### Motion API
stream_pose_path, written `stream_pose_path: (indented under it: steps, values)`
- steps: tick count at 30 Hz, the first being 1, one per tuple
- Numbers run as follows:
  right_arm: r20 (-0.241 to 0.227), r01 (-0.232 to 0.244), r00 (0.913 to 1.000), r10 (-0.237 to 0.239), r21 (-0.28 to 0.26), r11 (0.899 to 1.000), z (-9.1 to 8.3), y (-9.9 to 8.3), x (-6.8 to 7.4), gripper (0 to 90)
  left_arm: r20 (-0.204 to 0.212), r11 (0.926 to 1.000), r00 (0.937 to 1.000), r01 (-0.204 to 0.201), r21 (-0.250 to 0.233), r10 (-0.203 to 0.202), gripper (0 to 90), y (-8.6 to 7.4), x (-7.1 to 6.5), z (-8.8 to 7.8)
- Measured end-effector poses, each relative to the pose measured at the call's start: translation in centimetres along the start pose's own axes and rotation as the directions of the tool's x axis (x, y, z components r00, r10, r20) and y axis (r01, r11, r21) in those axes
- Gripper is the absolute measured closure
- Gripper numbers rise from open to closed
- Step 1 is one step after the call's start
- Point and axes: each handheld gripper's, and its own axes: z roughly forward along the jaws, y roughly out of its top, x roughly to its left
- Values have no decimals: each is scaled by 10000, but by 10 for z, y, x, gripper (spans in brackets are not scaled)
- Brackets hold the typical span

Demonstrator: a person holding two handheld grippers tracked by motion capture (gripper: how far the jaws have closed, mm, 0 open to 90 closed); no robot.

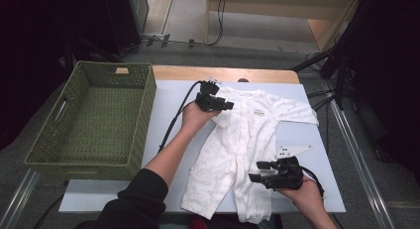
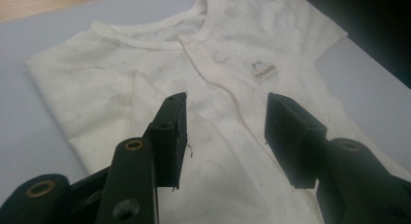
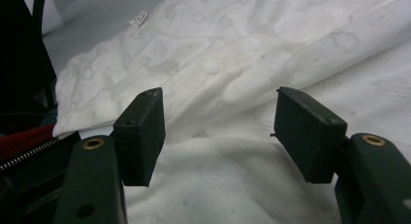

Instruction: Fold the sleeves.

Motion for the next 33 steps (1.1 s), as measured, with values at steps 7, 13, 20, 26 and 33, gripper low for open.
stream_pose_path:
  steps: [7, 13, 20, 26, 33]
  values:
    - [32, -26, 10000, 26, -7, 10000, 0, 0, 0, 339, -149, 9999, 9999, -5, -105, 3, 441, -7, 6, -12]
    - [48, -34, 10000, 34, -7, 10000, 0, 0, 0, 339, -305, 9995, 9995, 116, -278, -125, 439, -18, 13, -23]
    - [78, -15, 10000, 14, 21, 10000, 0, 0, 0, 339, -435, 9992, 9987, 267, -301, -280, 433, -32, 20, -33]
    - [117, -17, 9999, 16, 70, 10000, 1, 0, 1, 339, -479, 9994, 9983, 320, -160, -327, 434, -43, 23, -35]
    - [155, 18, 9999, -20, 84, 10000, 1, 1, 1, 339, -405, 9989, 9980, 475, -22, -476, 437, -48, 24, -32]
